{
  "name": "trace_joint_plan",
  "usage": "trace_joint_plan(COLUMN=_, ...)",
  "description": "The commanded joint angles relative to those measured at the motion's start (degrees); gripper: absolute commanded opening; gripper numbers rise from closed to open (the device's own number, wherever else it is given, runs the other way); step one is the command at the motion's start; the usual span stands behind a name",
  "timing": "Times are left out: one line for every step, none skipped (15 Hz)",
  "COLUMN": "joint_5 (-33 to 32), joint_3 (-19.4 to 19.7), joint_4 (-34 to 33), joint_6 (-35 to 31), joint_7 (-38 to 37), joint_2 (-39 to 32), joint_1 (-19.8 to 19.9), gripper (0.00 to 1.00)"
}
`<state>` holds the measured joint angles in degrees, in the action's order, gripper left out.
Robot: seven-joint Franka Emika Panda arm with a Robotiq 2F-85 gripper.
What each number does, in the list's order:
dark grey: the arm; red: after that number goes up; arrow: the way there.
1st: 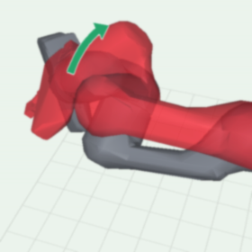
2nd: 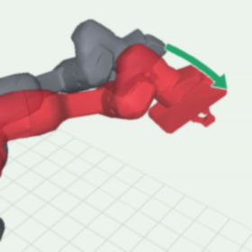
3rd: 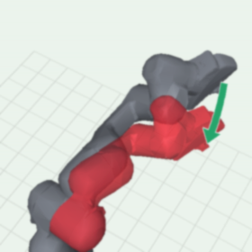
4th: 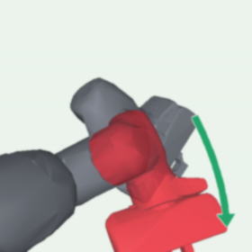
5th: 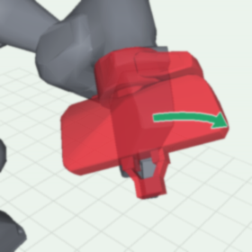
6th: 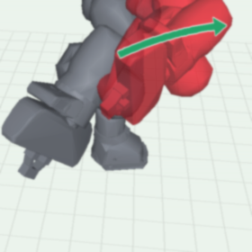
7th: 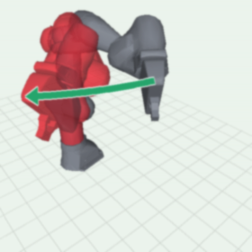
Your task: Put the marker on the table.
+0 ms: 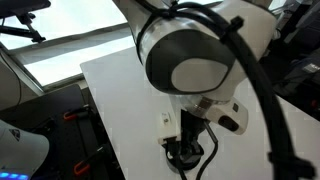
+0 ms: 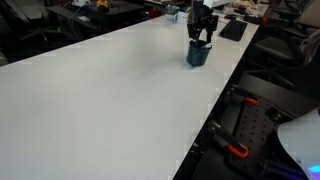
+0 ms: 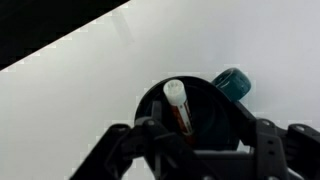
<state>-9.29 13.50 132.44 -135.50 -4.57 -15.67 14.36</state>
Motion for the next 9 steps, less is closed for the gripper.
trace_joint_plan(joint_5=1.4, joint_3=0.4, joint_4=-0.1, joint_6=0.4, joint_7=1.4, joint_2=0.9, joint_1=0.0, gripper=0.71)
trace_joint_plan(joint_5=1.4, joint_3=0.5, joint_4=-0.1, joint_6=0.4, joint_7=1.4, joint_2=0.9, joint_1=0.1, gripper=0.71)
trace_joint_plan(joint_5=1.5, joint_3=0.5, joint_4=-0.1, joint_6=0.5, joint_7=1.5, joint_2=0.9, joint_1=0.1, gripper=0.71)
trace_joint_plan(joint_5=1.7, joint_3=0.5, joint_4=0.0, joint_6=0.4, joint_7=1.6, joint_2=1.0, joint_1=0.3, gripper=0.71)
trace_joint_plan(joint_5=1.8, joint_3=0.5, joint_4=0.1, joint_6=0.3, joint_7=1.7, joint_2=1.1, joint_1=0.4, gripper=0.71)
trace_joint_plan(joint_5=2.0, joint_3=0.5, joint_4=0.2, joint_6=0.2, joint_7=1.8, joint_2=1.2, joint_1=0.5, gripper=0.7)
trace_joint_plan(joint_5=2.2, joint_3=0.6, joint_4=0.2, joint_6=0.2, joint_7=1.9, joint_2=1.2, joint_1=0.6, gripper=0.7)
trace_joint_plan(joint_5=2.5, joint_3=0.6, joint_4=0.3, joint_6=0.1, joint_7=1.9, joint_2=1.3, joint_1=0.8, gripper=0.67)
trace_joint_plan(joint_5=2.8, joint_3=0.6, joint_4=0.4, joint_6=0.0, joint_7=2.0, joint_2=1.3, joint_1=0.9, gripper=0.66)
